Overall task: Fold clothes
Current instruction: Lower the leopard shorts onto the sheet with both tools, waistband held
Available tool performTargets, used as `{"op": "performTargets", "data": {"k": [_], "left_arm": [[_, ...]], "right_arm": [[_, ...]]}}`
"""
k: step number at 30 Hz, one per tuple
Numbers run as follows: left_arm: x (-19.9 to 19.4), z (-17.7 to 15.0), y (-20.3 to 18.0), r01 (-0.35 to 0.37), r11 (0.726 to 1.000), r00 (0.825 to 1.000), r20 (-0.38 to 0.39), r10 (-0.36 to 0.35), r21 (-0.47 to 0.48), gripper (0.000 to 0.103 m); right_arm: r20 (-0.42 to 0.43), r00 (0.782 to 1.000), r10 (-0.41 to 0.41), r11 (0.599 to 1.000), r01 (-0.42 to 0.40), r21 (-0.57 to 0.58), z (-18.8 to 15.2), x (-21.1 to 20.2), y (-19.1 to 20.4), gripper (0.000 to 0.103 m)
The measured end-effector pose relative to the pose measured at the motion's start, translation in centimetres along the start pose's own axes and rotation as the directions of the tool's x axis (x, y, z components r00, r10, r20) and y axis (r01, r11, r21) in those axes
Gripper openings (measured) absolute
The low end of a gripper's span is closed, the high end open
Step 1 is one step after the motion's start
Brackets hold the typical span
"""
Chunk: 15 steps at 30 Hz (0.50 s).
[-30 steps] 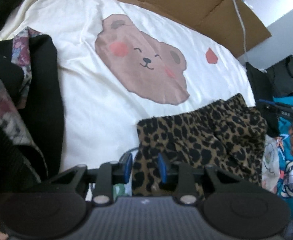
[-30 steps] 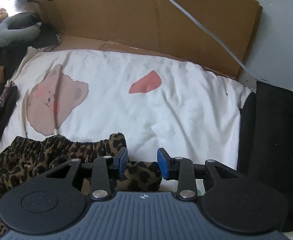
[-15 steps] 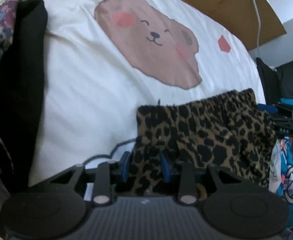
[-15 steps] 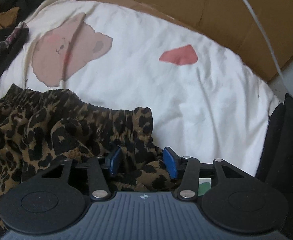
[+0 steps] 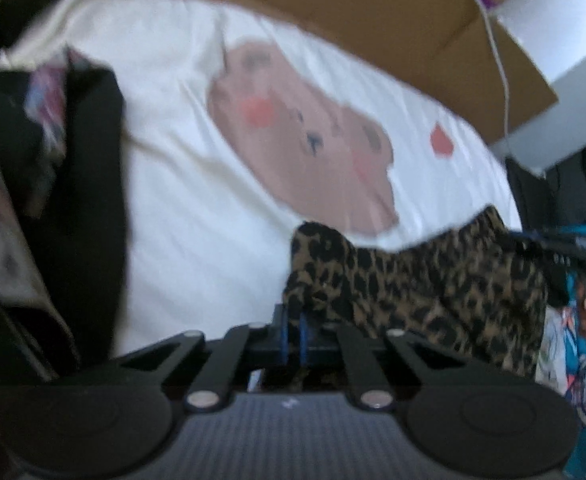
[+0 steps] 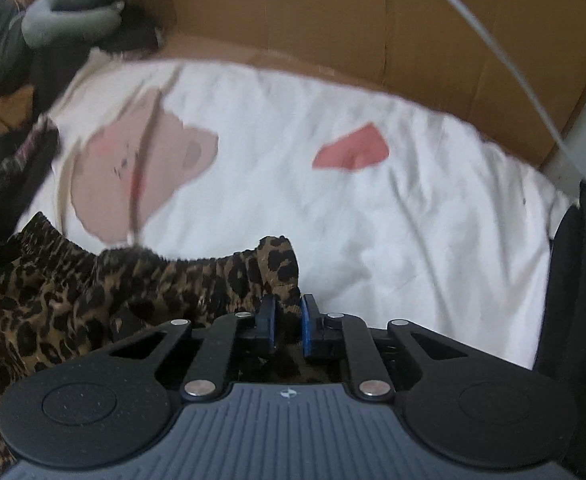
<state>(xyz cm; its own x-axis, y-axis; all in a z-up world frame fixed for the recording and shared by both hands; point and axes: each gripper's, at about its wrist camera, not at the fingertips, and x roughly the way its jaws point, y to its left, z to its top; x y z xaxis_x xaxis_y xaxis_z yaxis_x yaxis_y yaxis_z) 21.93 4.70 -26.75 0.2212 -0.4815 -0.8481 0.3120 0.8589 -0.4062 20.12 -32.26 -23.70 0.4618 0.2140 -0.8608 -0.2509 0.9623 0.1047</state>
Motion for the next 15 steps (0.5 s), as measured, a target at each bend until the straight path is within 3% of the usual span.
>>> {"op": "performTargets", "data": {"k": [10,15], "left_arm": [[-2.5,5.7,-1.3,-0.041,0.995,0.992,0.122,0.03,0.089,0.005],[-2.1,8.7,-2.6,-0.064,0.987,0.987,0.159,0.041,0.145,0.005]], "right_arm": [[0.168,0.983,-0.076,0.997,0.069,0.044,4.3,-3.1,0.2,0.01],[0.188,0.974,-0.13,0.991,0.121,0.059,5.7,-3.1,-0.3,0.01]]}}
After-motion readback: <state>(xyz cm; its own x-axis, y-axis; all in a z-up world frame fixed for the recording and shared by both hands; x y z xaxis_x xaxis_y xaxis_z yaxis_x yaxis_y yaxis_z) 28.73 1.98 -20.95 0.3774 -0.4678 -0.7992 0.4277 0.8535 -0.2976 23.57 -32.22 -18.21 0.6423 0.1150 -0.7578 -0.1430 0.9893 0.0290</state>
